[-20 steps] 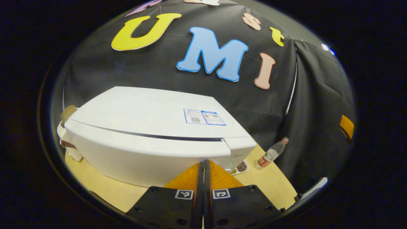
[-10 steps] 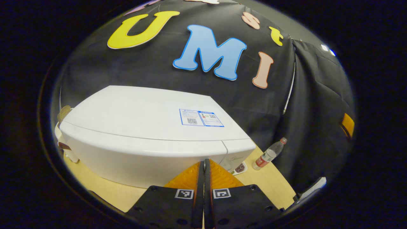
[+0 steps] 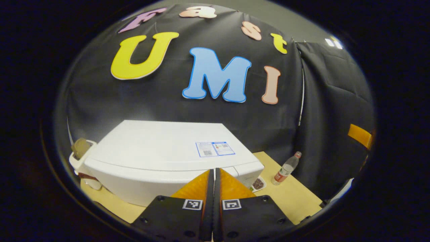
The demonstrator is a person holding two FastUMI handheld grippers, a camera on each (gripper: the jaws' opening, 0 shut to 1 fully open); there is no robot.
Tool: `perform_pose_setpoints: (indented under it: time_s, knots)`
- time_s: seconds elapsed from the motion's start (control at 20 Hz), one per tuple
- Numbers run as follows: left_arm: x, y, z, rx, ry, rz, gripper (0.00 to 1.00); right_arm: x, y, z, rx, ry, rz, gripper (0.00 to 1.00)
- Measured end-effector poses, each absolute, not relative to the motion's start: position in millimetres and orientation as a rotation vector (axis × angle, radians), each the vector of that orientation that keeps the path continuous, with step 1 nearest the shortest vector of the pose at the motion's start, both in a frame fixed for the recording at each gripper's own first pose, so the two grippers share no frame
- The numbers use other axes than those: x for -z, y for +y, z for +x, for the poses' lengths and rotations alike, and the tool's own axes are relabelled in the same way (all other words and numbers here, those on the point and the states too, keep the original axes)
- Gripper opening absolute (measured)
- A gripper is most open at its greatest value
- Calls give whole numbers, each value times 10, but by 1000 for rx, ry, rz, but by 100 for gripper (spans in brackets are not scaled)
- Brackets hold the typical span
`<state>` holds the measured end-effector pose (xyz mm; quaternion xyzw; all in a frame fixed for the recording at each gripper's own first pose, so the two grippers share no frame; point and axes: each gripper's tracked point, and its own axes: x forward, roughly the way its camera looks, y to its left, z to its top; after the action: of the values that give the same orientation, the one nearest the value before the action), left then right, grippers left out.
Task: Open the microwave oven with the left hand, put the food in, and close the microwave oven.
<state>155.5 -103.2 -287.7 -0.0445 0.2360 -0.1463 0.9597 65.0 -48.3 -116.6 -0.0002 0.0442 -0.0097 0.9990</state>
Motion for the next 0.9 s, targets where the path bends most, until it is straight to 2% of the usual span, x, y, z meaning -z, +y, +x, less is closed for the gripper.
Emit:
perform_pose_setpoints:
  time_s: [0.2,0.45,0.6,0.65,0.9]
  knots:
    - [1868,-549,1496,245,314,-42,7,838,-239,665,-4,53,-4,87]
    - [564,108,1132,98,119,-28,7,270,135,672,-51,49,39,87]
    - [-41,307,800,89,42,-28,94,17,319,607,-53,58,46,88]
    - [-125,365,742,78,31,-23,98,-68,389,551,-56,49,57,88]
    - [-374,657,349,81,12,-14,95,-294,523,344,-5,-9,69,88]
